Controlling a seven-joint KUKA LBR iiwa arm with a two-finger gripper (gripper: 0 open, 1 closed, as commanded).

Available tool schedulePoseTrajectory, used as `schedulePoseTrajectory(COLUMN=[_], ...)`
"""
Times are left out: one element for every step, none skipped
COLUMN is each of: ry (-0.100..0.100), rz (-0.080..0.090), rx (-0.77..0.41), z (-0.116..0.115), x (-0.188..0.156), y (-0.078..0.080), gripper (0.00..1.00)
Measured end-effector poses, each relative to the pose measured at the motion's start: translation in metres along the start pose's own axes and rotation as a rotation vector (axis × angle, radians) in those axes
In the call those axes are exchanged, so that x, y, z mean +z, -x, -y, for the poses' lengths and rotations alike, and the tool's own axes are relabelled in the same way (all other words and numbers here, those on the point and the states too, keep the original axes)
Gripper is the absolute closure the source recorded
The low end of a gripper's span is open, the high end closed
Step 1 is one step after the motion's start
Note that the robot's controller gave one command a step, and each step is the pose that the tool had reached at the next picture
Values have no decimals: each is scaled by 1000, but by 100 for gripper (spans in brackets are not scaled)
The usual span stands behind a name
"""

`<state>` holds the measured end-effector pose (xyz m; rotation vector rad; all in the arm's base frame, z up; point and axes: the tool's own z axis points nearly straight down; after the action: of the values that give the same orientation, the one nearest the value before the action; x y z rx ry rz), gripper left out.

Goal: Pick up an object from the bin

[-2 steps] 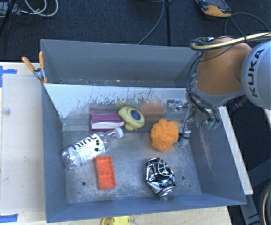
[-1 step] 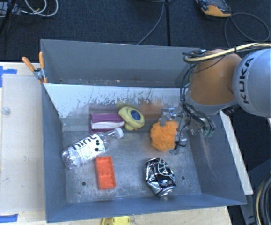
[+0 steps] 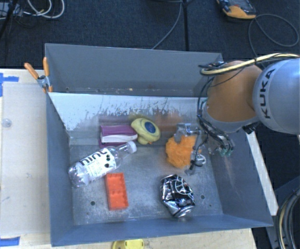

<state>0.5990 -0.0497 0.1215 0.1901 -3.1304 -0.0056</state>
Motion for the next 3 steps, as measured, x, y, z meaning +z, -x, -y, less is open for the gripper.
schedulePoseTrajectory(ry=[0,0,1], rz=[5,-2,8], rx=[58,83,41], z=[3,-16,-1], x=[6,6,23], y=[0,-9,-9], gripper=[0,0,0])
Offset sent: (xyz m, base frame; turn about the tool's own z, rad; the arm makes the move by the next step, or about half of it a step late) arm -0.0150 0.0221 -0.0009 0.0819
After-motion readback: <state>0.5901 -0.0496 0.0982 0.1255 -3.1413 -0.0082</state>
